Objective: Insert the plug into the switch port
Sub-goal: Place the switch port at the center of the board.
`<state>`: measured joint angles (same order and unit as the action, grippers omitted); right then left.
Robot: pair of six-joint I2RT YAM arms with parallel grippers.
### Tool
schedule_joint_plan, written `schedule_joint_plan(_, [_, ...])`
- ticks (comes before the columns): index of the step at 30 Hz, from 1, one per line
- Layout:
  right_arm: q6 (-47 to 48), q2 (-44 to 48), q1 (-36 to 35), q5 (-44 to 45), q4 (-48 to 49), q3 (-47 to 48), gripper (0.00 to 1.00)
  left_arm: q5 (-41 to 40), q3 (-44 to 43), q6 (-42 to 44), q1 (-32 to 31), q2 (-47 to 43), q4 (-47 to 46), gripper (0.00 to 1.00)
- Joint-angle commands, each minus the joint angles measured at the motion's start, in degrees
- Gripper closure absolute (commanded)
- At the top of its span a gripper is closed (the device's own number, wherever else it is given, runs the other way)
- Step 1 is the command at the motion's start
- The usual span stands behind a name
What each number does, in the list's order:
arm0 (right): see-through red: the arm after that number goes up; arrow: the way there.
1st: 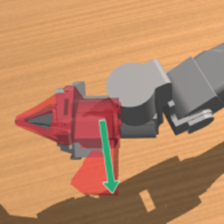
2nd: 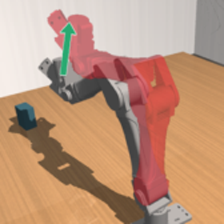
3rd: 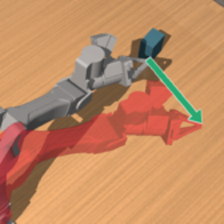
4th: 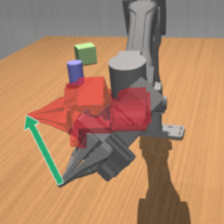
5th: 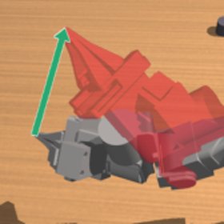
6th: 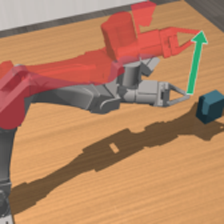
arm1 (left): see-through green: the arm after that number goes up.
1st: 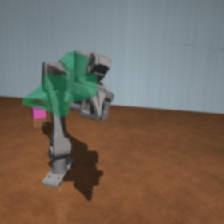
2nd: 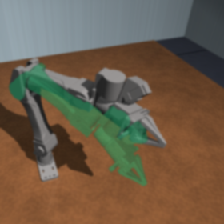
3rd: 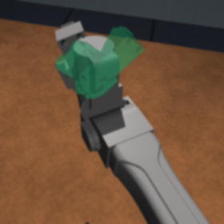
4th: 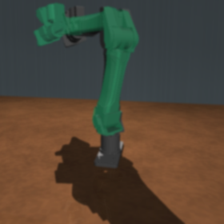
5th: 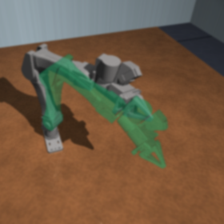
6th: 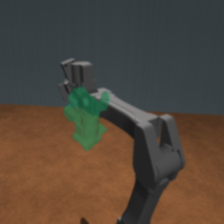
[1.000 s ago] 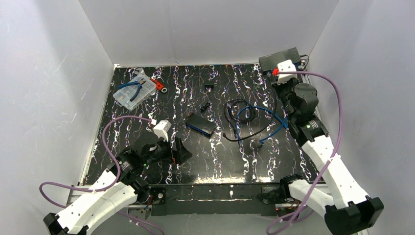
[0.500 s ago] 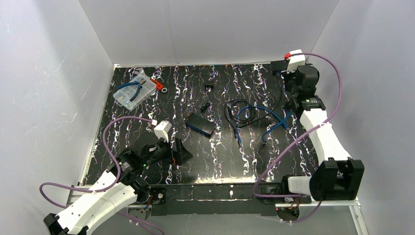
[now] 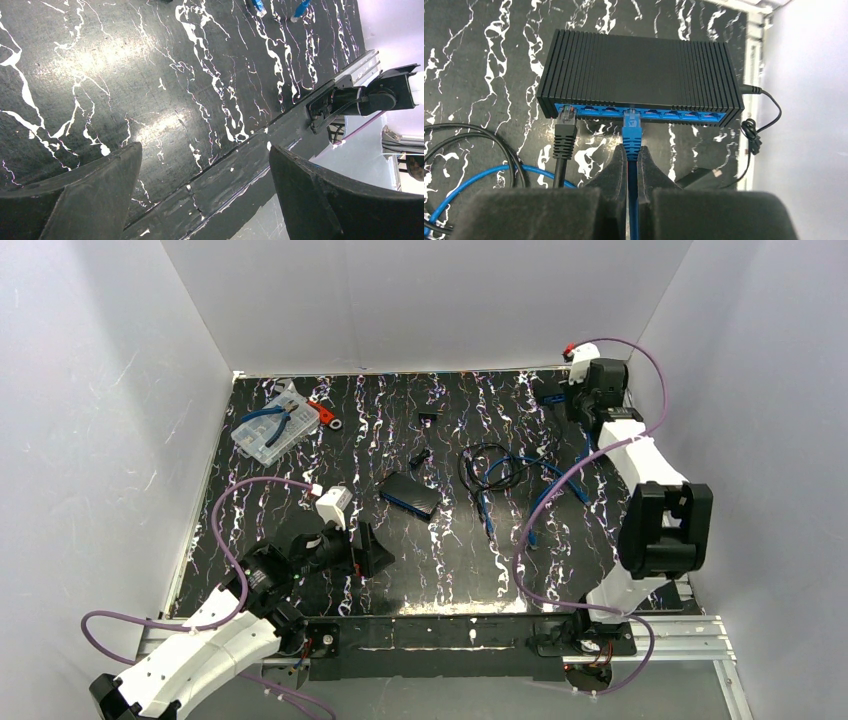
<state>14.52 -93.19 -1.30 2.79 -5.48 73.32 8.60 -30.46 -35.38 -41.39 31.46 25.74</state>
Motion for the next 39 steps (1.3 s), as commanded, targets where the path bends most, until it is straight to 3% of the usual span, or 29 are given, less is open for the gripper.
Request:
schedule_joint_plan(1, [-1.8, -4.25, 0.5, -4.79, -1.18, 6.24, 0.99, 0.4, 0.53, 0.6, -0.2, 0.57, -0.29, 0.02])
schedule_joint_plan(11, [-2.99, -19.05, 2.51, -6.4, -13.08, 18.62, 0.99, -0.06, 0.35, 0.62, -0.22, 0.88, 0.23, 0.02])
schedule_joint_plan(16, [-3.8, -22.23, 3.14, -6.03, -15.98, 21.21, 0.97, -0.47, 0.31, 0.62, -0.19, 0.68, 0.24, 0.02])
schedule_joint_plan(20, [-4.53, -23.34, 3.33, -4.9, -16.87, 21.26, 0.73, -0.49, 0.31, 0.57, -0.2, 1.03, 0.18, 0.02])
schedule_joint_plan(25, [-5.85, -19.29, 3.33, -5.1, -13.39, 16.89, 0.44, -0.93, 0.49, 0.33, -0.23, 0.22, 0.37, 0.02])
schedule_joint_plan(33, [-15.52, -5.09, 3.19, -6.28, -10.57, 9.81, 0.41, -0.99, 0.74, -0.1, -0.26, 0.75, 0.25, 0.02])
schedule_joint_plan(39, [-26.37, 10.42, 2.95, -15.81, -5.79, 0.73, 0.34, -3.45, -0.25, -1.21, -0.16, 3.29, 1.8, 0.02])
